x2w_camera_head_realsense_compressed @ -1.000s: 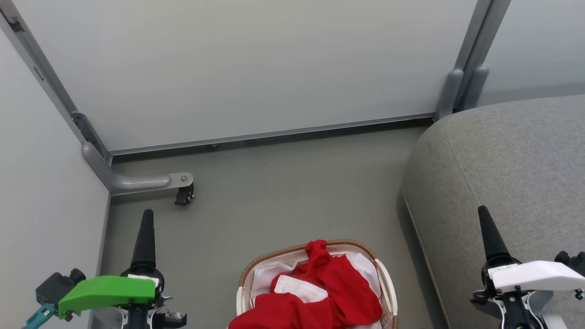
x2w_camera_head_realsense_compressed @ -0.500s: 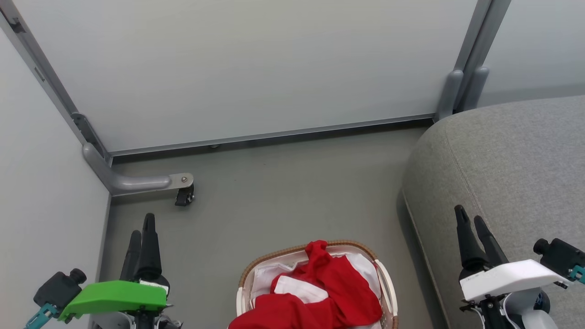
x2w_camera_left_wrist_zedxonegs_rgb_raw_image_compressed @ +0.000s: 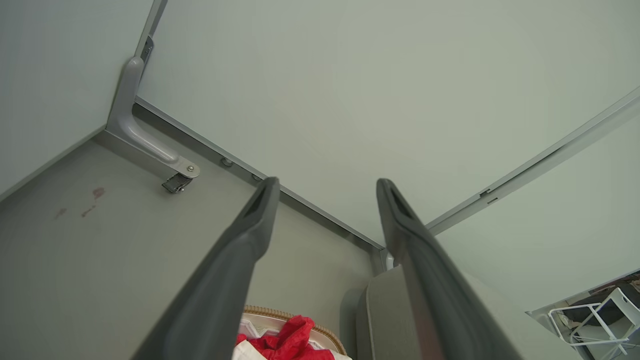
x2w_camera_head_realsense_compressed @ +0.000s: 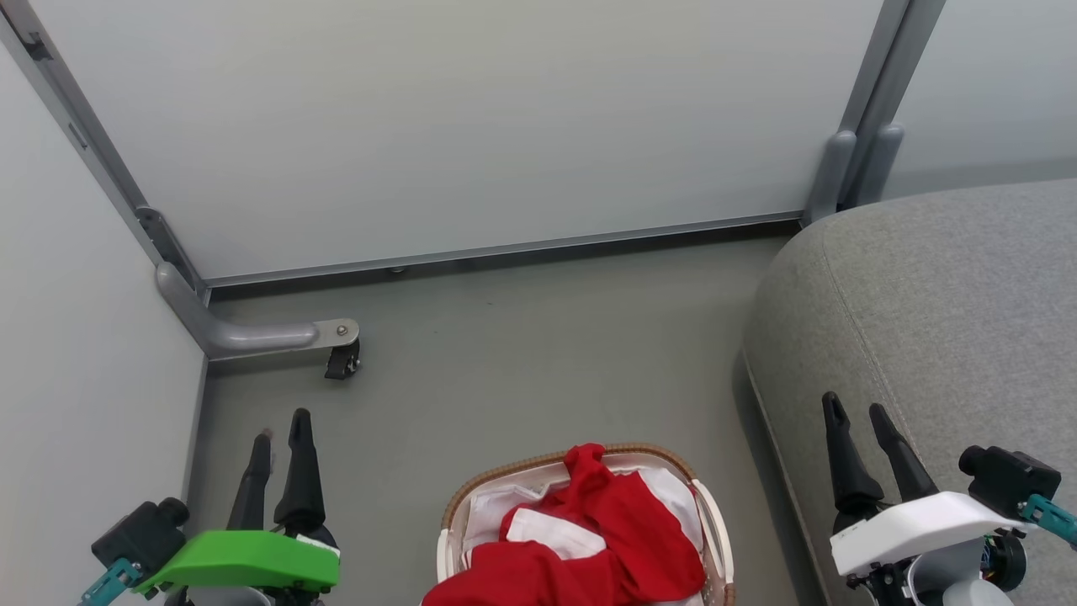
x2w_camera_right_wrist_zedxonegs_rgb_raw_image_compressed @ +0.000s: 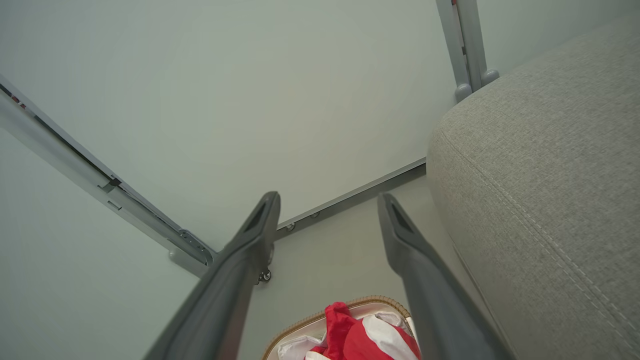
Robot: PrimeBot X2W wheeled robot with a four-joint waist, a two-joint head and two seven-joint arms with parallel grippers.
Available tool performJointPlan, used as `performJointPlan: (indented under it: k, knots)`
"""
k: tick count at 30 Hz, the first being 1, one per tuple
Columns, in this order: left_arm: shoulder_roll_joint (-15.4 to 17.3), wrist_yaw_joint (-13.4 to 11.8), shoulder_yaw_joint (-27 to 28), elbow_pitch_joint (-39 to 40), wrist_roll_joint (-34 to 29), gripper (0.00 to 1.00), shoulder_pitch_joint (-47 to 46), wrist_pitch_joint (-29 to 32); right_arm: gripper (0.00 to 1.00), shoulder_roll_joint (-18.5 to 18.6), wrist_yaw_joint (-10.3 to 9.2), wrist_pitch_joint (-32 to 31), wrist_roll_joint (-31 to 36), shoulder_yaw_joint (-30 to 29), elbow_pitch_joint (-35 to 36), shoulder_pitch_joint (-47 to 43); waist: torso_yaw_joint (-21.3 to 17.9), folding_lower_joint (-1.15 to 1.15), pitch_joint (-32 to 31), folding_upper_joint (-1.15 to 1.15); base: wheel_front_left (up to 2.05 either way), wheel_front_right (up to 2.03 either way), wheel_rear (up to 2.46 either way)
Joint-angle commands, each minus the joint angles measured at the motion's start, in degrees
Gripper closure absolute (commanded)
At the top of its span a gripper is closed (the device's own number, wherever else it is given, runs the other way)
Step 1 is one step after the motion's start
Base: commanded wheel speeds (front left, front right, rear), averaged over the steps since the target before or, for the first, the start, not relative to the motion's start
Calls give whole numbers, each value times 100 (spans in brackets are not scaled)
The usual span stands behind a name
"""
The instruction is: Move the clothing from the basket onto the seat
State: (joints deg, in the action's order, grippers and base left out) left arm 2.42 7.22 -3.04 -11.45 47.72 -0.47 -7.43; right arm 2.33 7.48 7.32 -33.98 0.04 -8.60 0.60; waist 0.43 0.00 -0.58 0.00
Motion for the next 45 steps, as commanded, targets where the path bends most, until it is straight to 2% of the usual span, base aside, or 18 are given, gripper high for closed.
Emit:
performJointPlan:
  k: [1, 18, 45]
  knots:
    - [39, 25, -20, 25, -199, 0, 49, -50, 0, 38, 1, 62, 175, 8, 32, -27, 2, 0, -1, 0, 0, 0, 0]
    - [49, 30, -200, -265, -1505, 0, 160, -314, 0, 49, 1, 322, 1240, 60, -14, -111, 10, 0, 1, 0, 0, 0, 0]
    - [58, 37, -391, -575, -2506, 0, 236, -638, 0, 63, 2, 650, 2488, 169, -150, -218, 42, 0, -8, 0, 0, 0, 0]
